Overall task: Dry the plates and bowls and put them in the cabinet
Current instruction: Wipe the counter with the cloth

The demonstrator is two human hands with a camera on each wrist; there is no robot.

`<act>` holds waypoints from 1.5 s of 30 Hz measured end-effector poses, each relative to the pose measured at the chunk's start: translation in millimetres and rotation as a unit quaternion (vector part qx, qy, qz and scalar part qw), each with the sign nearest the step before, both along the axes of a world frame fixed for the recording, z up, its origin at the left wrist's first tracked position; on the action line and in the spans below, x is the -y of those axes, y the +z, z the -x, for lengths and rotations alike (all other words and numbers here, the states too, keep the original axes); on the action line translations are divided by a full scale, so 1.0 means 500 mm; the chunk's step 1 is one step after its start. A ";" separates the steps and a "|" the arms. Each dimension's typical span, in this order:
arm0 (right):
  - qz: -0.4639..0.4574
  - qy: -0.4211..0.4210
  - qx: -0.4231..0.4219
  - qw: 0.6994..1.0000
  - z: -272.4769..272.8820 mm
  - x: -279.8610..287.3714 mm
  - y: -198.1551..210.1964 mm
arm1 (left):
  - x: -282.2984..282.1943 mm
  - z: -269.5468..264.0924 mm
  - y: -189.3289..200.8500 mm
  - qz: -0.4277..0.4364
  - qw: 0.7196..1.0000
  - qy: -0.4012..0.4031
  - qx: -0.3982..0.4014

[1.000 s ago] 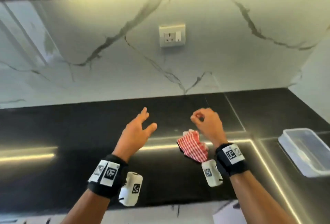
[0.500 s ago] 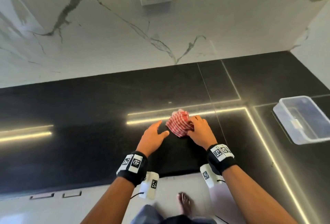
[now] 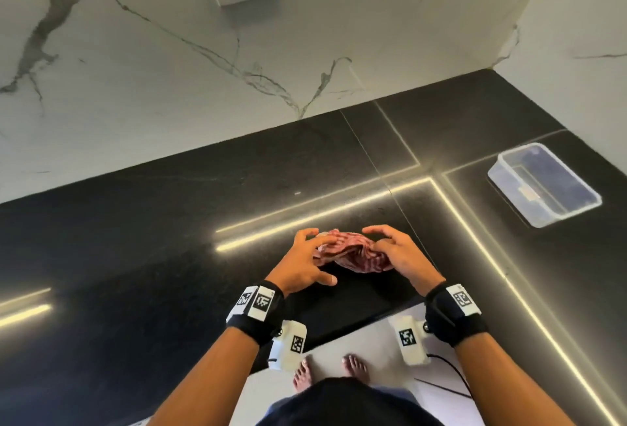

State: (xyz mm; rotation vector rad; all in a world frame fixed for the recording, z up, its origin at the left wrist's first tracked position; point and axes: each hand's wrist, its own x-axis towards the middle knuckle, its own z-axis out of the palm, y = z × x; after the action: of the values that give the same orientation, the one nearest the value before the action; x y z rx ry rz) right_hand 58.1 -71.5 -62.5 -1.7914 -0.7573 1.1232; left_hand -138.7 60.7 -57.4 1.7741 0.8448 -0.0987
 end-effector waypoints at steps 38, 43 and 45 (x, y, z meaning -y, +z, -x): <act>-0.072 -0.106 0.434 0.892 -0.400 0.146 0.220 | 0.005 -0.532 0.269 -0.254 0.935 -0.074 0.237; -0.077 -0.061 0.460 0.883 -0.383 0.213 0.228 | 0.038 -0.520 0.228 -0.216 0.936 -0.110 0.254; 0.021 -0.003 0.425 0.905 -0.355 0.240 0.197 | 0.056 -0.492 0.179 -0.194 0.946 -0.146 0.215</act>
State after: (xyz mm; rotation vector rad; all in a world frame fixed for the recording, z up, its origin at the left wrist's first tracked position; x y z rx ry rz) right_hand 235.8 -191.5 35.8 -2.3210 -1.2186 0.2911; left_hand 107.1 32.5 32.3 2.1733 0.2917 0.2736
